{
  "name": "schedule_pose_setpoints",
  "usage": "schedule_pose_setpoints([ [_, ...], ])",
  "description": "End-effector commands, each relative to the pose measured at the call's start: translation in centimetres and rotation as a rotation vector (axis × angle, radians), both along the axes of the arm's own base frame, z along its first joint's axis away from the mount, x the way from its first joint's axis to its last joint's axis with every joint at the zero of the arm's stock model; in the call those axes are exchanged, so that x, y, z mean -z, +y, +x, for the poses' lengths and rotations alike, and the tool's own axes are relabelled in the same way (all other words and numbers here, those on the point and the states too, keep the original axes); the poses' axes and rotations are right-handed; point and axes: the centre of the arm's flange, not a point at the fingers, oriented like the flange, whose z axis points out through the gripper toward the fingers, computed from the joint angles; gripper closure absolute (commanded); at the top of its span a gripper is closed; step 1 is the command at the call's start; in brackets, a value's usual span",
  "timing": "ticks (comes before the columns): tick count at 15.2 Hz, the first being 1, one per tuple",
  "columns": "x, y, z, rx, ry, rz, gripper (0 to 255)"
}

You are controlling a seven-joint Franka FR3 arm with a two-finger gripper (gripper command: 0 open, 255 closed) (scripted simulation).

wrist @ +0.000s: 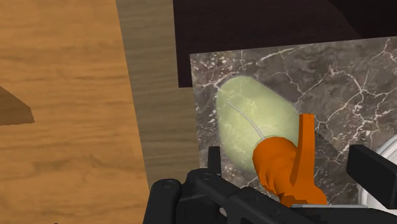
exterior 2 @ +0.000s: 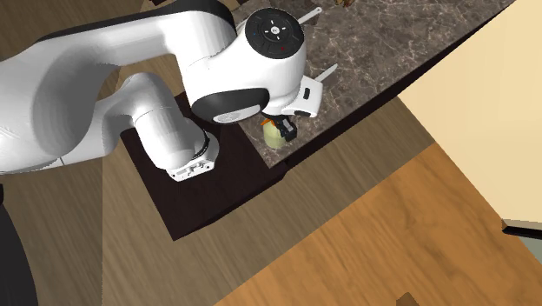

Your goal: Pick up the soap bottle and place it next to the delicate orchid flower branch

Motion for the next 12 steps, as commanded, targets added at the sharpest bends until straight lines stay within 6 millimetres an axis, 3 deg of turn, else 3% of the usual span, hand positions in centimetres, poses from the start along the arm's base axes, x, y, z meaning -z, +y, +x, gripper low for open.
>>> schedule_pose_setpoints([
  [1, 0.0, 0.0, 0.0, 0.0, 0.0, 0.0, 255],
  [10, 0.0, 0.0, 0.0, 0.0, 0.0, 0.0, 255],
  [12, -1.1, 0.0, 0.0, 0.0, 0.0, 0.0, 255],
])
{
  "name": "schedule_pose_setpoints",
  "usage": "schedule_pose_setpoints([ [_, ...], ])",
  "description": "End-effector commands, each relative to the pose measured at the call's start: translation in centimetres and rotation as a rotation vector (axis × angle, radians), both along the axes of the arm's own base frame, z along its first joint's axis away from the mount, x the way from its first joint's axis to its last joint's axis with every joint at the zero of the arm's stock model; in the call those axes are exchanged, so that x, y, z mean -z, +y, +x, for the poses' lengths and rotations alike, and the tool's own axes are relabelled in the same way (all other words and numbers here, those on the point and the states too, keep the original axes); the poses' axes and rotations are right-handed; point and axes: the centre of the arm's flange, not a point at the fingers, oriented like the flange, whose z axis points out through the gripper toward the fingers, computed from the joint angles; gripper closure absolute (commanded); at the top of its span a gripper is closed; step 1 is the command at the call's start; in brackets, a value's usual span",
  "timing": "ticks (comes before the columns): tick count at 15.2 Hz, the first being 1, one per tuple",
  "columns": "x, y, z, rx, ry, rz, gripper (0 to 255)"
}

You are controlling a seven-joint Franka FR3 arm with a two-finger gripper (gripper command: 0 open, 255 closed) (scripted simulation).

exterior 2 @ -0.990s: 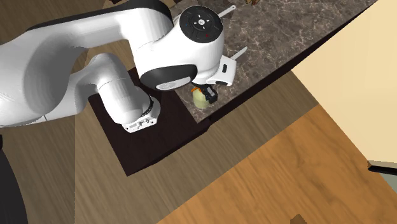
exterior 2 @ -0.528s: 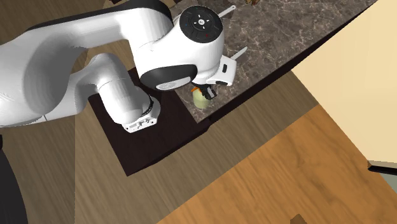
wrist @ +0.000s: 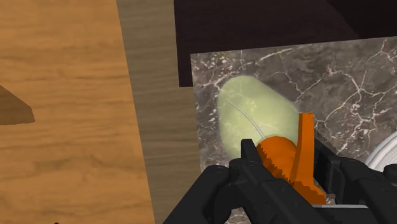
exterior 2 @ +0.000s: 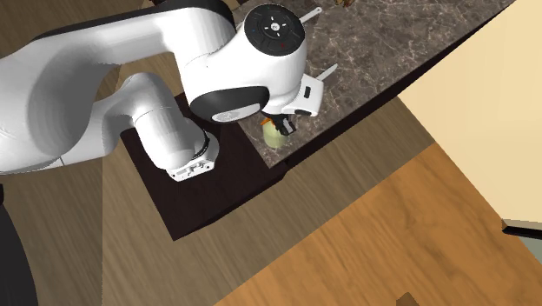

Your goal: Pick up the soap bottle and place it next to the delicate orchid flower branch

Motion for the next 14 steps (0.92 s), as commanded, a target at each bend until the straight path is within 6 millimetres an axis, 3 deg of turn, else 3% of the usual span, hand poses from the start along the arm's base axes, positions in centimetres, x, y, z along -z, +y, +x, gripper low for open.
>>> schedule_pose_setpoints([
  [1, -1.0, 0.0, 0.0, 0.0, 0.0, 0.0, 255],
  [14, -7.8, 0.0, 0.0, 0.0, 0.0, 0.0, 255],
])
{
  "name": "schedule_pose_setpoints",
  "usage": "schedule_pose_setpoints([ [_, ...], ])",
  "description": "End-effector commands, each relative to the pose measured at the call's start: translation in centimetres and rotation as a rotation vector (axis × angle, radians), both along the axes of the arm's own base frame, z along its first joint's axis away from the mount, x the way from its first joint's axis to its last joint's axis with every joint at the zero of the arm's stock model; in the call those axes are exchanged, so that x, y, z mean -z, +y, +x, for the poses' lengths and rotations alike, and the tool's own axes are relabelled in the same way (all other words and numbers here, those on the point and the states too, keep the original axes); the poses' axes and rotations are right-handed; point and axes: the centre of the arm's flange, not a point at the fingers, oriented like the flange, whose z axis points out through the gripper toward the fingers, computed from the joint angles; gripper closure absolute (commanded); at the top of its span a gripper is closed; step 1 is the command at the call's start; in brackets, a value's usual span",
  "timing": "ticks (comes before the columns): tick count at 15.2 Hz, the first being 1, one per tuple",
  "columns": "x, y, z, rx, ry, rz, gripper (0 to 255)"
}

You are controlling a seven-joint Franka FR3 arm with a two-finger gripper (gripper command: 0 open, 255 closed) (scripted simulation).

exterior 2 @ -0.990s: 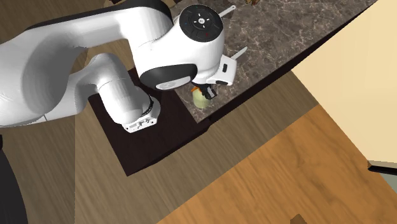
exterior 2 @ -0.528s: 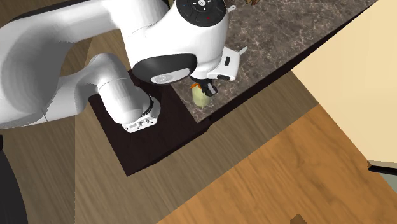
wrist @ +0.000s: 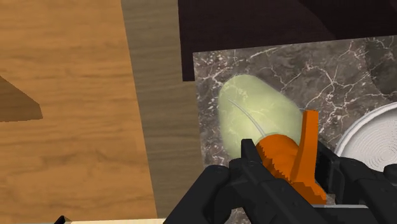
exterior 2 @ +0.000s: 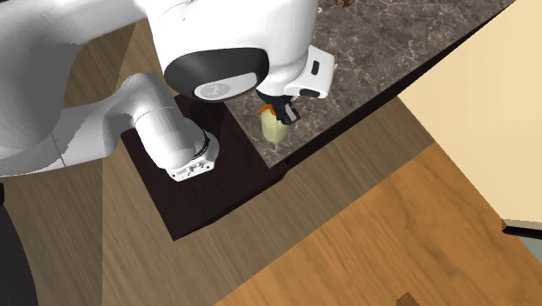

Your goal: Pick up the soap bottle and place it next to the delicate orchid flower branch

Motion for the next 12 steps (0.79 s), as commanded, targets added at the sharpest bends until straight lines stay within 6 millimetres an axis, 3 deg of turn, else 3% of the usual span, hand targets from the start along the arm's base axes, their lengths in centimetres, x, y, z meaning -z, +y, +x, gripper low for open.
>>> schedule_pose_setpoints([
  [1, -1.0, -0.1, -0.1, 0.0, 0.0, 0.0, 255],
  [12, -6.8, -0.1, -0.1, 0.0, 0.0, 0.0, 255],
])
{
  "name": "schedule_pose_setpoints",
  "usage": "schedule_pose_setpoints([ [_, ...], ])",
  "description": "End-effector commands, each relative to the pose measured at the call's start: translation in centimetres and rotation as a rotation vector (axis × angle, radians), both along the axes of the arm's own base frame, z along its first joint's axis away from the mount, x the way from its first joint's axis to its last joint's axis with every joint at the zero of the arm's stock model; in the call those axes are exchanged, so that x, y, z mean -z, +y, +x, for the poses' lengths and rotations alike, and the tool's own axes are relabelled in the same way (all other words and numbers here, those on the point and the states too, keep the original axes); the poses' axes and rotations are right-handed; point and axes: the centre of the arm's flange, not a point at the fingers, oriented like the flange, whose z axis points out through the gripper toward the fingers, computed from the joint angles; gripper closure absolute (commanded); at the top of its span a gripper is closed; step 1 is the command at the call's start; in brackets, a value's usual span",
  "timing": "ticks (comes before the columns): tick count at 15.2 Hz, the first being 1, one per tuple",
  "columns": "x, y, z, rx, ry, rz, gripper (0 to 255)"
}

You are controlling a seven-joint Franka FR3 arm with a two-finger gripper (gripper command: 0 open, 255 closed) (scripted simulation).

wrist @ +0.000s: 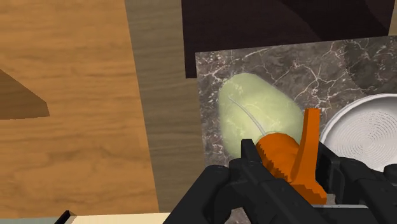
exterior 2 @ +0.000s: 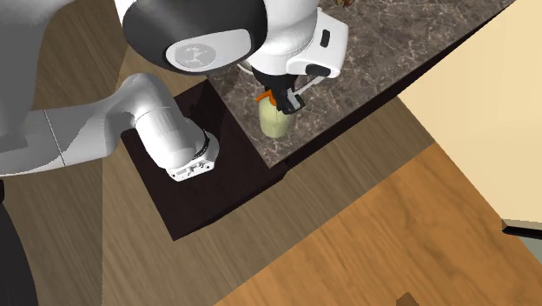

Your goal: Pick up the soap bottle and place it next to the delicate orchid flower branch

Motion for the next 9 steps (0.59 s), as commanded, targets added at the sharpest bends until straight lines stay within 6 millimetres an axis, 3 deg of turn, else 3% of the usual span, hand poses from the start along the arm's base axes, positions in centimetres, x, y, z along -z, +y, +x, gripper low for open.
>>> schedule_pose_setpoints([
  [1, -1.1, -0.1, 0.1, 0.0, 0.0, 0.0, 255],
  [9, -5.3, -0.1, 0.1, 0.0, 0.0, 0.0, 255],
])
